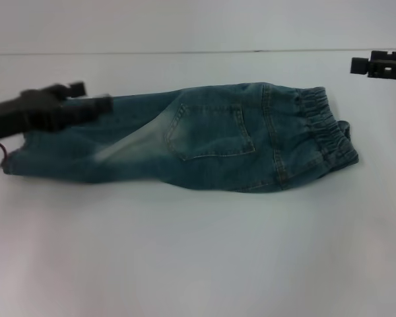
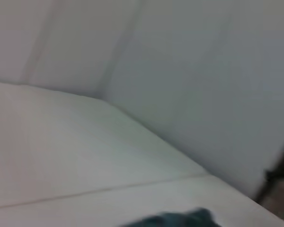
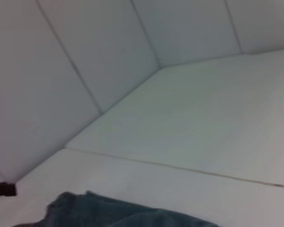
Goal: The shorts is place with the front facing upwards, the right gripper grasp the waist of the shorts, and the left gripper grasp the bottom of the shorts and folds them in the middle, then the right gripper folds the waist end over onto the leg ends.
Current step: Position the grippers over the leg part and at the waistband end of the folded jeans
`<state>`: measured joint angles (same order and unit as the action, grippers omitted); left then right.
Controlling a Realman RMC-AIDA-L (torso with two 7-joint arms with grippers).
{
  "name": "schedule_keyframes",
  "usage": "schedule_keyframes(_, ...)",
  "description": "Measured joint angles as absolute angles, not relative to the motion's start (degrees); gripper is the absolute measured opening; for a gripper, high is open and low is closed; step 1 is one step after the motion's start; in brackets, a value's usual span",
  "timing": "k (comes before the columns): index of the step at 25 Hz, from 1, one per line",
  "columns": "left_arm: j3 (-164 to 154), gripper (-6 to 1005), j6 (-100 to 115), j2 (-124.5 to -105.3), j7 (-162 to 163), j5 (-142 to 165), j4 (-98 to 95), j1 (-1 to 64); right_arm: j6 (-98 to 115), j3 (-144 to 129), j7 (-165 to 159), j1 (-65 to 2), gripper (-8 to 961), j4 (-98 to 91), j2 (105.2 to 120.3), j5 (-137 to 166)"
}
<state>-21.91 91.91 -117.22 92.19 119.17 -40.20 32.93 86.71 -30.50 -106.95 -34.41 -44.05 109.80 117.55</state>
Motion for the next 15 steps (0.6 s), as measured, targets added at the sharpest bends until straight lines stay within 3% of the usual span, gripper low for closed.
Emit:
schedule_keyframes(5,-30.0,937,96.3,-117.65,91.2,122.1,-42.1,32.6,93.9,-35.4,-115.9,-35.6,840,-49.8,107.16,120.2)
schedule_keyframes(12,-33.0,936,94.7,-118.04,91.4,123.1,-42.0,32.9,97.7,-36.5,-130.6,-41.4,839,-55.0,107.28,133.6)
schedule_keyframes(15,-33.5,935,94.6,-118.1,91.2,123.2,-41.9,33.0,97.9,-38.2,-133.7,-44.2,838,-54.7,108.24,142.5)
